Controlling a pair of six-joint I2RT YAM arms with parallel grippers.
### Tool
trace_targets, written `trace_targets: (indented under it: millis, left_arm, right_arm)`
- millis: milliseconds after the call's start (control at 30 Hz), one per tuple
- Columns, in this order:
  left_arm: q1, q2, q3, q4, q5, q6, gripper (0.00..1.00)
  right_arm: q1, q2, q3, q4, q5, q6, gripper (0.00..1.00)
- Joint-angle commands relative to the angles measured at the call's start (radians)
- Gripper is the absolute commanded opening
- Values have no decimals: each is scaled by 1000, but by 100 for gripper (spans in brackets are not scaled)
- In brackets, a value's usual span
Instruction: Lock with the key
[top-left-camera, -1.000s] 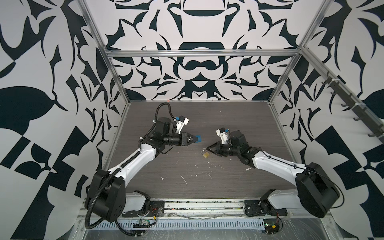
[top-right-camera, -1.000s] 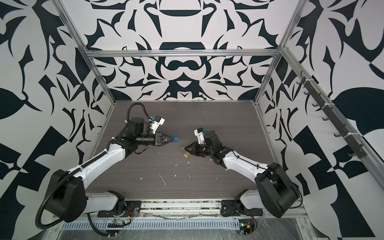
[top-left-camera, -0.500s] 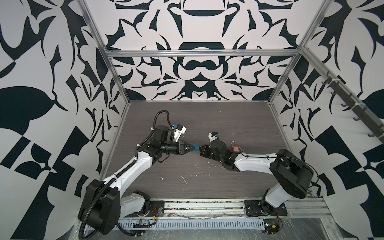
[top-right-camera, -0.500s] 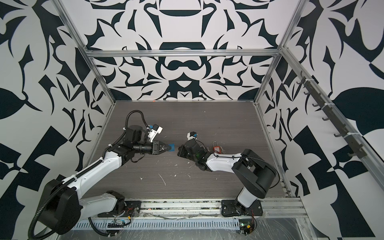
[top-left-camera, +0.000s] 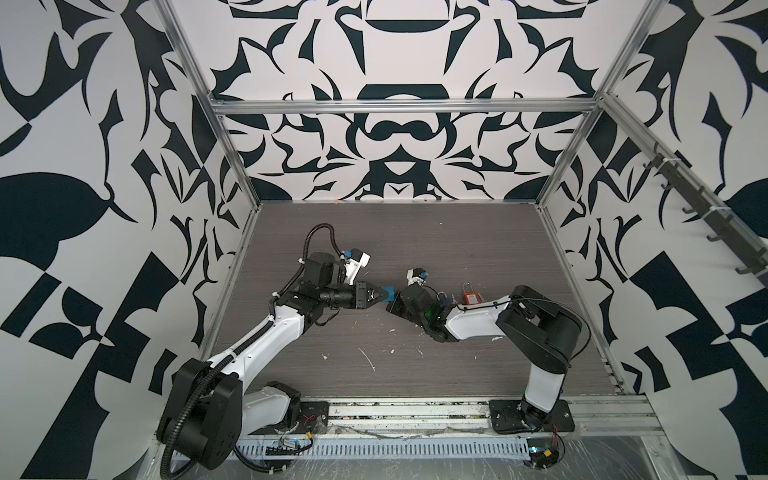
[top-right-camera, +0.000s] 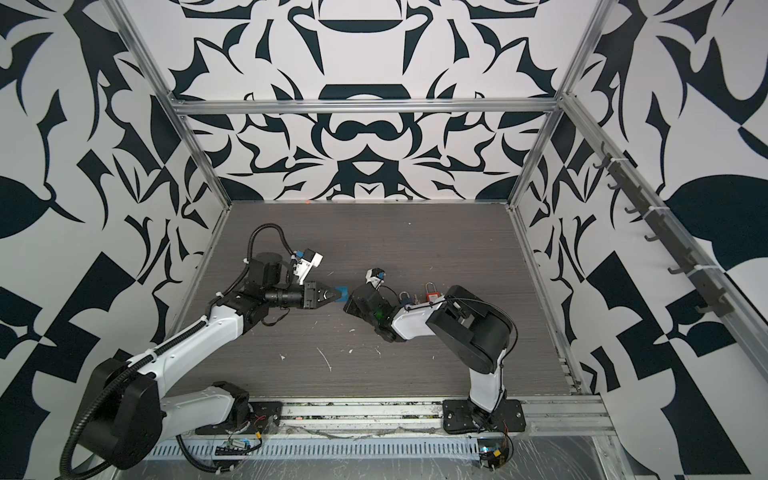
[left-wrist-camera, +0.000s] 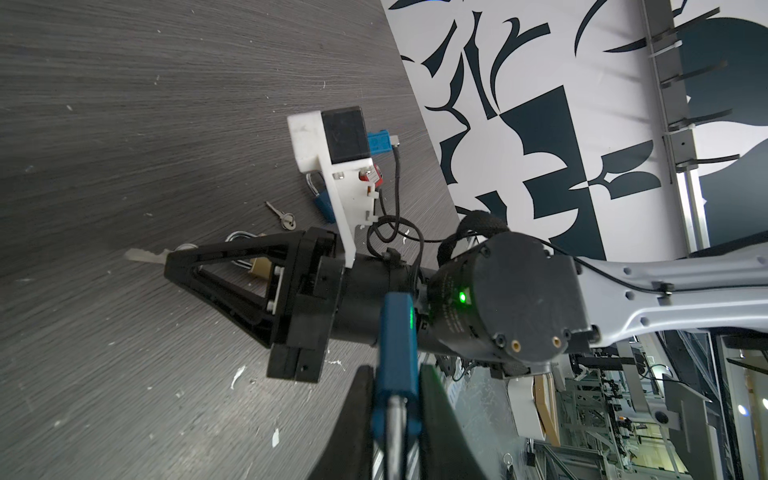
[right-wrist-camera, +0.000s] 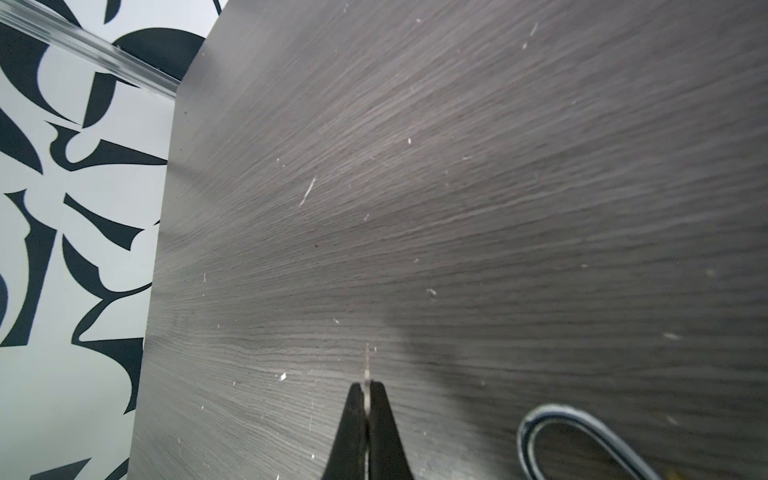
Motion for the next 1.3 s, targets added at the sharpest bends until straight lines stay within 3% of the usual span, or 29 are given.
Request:
trace_targets:
  millis: [0,100,333,567,867,1033,1133,1267]
  left_arm:
    - [9,-17,-16,22,22,-1,0]
    - [12,-25,-22,22,19,0,0]
    - [23,-20,-19,20,25,2,0]
    - [24,-11,-15,23,27,3,0]
    - [27,-1,-25,58,39,0,0]
    - [31,6,-37,82,48,-6,0]
    - [36,10,-44,109,65,-15,0]
    - [39,11,-56,134,73,-23,0]
  right_arm:
    - [19,-6,40,30,18,32,0]
    - [35,2,44,20,21,47,1]
    - [42,-3,34,4,20,69,22]
    - [46,-50,6,-31,22,67,28]
    - [39,-248,-80,-127,43,-4,32]
    - [-51,-337,-87,-182,-141,-102,33]
    - [-106,-376,-149,-26,-325,-142,37]
    - [-171,-382,-207,207,-550,-106,46]
